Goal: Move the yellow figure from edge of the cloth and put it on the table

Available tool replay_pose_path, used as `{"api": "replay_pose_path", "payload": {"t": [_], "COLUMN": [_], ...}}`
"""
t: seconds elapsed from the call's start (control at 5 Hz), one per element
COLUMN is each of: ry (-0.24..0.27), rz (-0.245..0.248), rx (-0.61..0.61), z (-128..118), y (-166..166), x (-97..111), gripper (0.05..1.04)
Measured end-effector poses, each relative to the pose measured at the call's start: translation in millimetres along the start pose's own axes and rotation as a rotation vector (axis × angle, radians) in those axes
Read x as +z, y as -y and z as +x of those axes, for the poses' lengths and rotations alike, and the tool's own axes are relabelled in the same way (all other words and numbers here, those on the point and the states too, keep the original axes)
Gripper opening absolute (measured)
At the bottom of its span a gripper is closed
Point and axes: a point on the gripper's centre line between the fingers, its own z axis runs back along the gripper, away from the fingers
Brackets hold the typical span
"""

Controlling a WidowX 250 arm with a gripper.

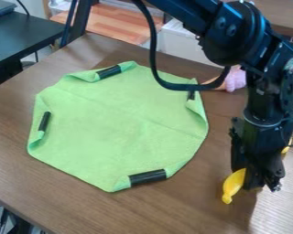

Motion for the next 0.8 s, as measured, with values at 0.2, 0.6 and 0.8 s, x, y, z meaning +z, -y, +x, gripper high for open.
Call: {"api": "replay_pose_path", "payload": {"t": [0.2, 0.6, 0.8], "ry": [0.018, 0.11, 0.14], "rz": [0.013, -0.018, -0.027], "rx": [-0.009, 0.035, 0.061], "z": [3, -9, -23], "y": [-2, -19, -37], "x": [0, 36, 64], "gripper": [0.834, 1.008, 1.003]}}
